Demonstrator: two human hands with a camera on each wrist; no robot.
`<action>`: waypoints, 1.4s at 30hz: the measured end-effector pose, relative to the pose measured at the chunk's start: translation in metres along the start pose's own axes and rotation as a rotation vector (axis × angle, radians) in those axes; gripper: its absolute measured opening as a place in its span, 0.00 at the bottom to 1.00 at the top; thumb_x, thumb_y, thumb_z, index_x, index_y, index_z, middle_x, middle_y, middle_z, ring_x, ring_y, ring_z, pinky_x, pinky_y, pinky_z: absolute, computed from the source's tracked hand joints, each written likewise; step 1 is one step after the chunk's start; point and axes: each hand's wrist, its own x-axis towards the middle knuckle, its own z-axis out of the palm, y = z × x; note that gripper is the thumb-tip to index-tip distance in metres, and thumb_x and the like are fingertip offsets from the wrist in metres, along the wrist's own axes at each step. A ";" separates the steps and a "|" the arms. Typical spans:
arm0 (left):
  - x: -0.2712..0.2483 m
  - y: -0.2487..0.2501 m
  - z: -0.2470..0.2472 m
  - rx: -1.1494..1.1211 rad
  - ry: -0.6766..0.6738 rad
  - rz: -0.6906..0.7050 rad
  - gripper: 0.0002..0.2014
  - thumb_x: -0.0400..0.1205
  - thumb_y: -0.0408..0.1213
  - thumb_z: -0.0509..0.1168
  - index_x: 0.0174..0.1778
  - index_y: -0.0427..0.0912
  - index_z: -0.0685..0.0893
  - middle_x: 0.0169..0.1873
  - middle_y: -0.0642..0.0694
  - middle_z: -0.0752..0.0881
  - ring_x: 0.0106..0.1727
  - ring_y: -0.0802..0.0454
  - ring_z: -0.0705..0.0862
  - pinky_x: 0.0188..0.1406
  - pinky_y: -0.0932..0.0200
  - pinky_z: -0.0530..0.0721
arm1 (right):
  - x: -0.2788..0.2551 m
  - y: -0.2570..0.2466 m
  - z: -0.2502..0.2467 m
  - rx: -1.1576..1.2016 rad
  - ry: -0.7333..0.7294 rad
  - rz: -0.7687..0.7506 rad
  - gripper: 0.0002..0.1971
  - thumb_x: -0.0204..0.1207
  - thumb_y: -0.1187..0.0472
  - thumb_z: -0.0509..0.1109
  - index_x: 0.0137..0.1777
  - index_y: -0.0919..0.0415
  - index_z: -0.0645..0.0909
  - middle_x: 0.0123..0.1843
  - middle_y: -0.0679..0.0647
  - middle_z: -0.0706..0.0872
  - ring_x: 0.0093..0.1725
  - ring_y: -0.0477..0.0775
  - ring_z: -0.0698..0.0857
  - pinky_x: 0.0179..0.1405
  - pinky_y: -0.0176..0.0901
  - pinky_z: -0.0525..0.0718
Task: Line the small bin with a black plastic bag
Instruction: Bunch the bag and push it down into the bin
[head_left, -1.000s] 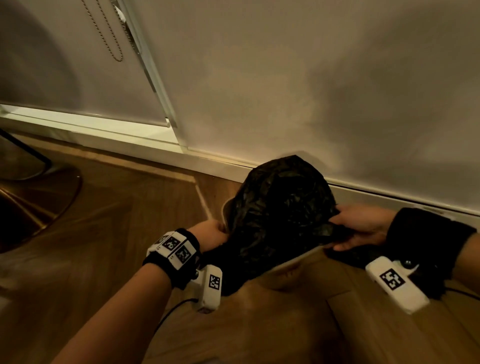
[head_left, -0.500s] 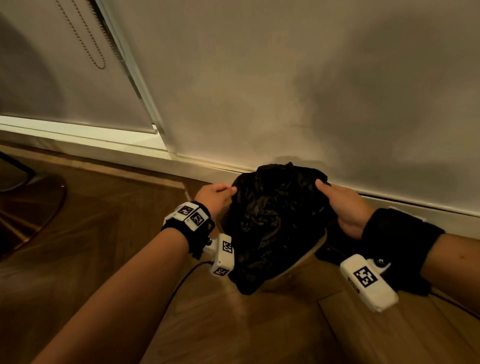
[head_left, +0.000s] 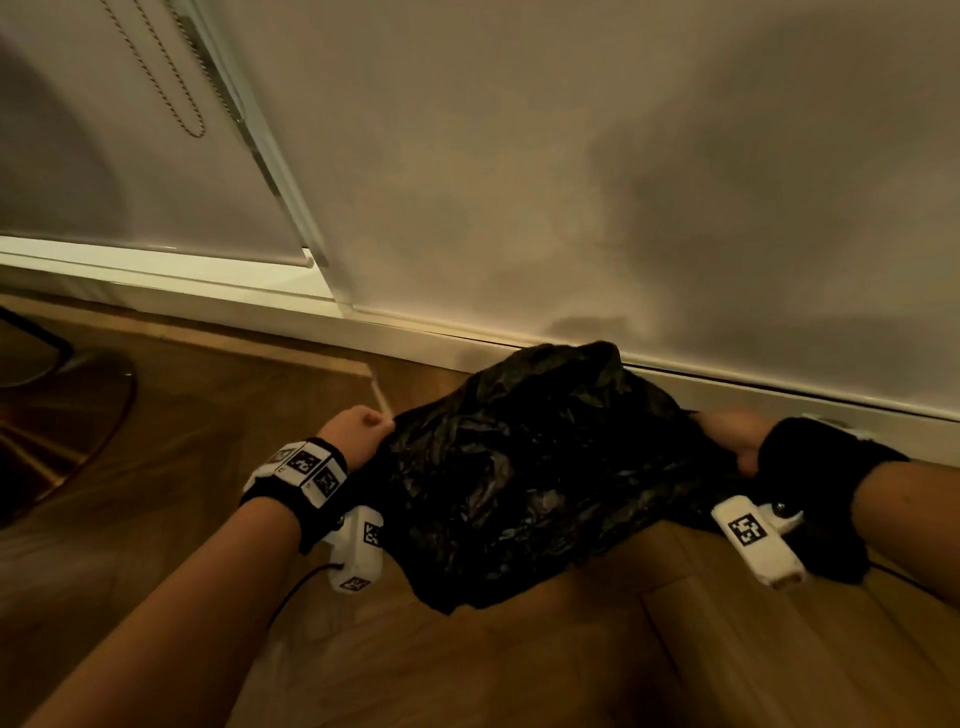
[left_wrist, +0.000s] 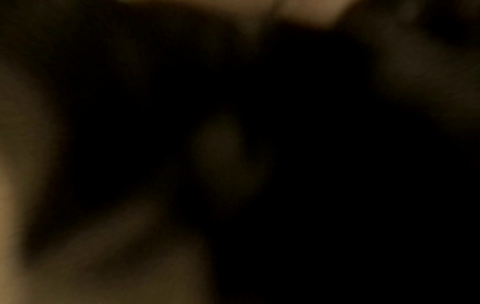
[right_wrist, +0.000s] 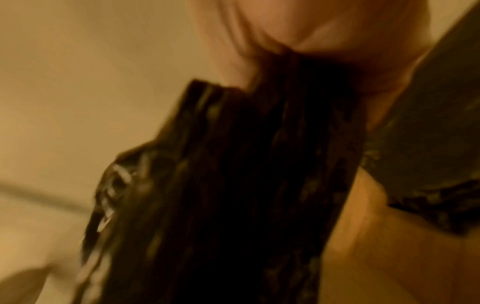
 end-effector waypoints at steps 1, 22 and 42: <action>-0.002 0.003 -0.005 -0.035 0.063 0.022 0.14 0.84 0.41 0.62 0.59 0.36 0.83 0.58 0.37 0.85 0.61 0.41 0.82 0.60 0.54 0.76 | 0.000 -0.006 0.000 -0.082 0.090 -0.075 0.17 0.80 0.53 0.66 0.55 0.70 0.81 0.52 0.73 0.87 0.40 0.64 0.85 0.47 0.55 0.81; -0.040 0.051 0.053 0.236 -0.339 0.370 0.42 0.78 0.58 0.64 0.82 0.62 0.46 0.85 0.50 0.50 0.84 0.49 0.52 0.81 0.34 0.42 | -0.053 0.016 0.013 -0.994 -0.195 -1.418 0.14 0.84 0.51 0.57 0.61 0.47 0.83 0.58 0.42 0.88 0.60 0.40 0.81 0.62 0.34 0.74; -0.064 0.019 0.017 0.158 -0.225 0.246 0.27 0.75 0.49 0.73 0.68 0.58 0.72 0.63 0.50 0.82 0.63 0.49 0.82 0.62 0.52 0.81 | -0.040 0.022 0.058 -1.826 -0.237 -1.115 0.31 0.81 0.44 0.59 0.82 0.38 0.53 0.78 0.51 0.70 0.69 0.57 0.77 0.68 0.51 0.67</action>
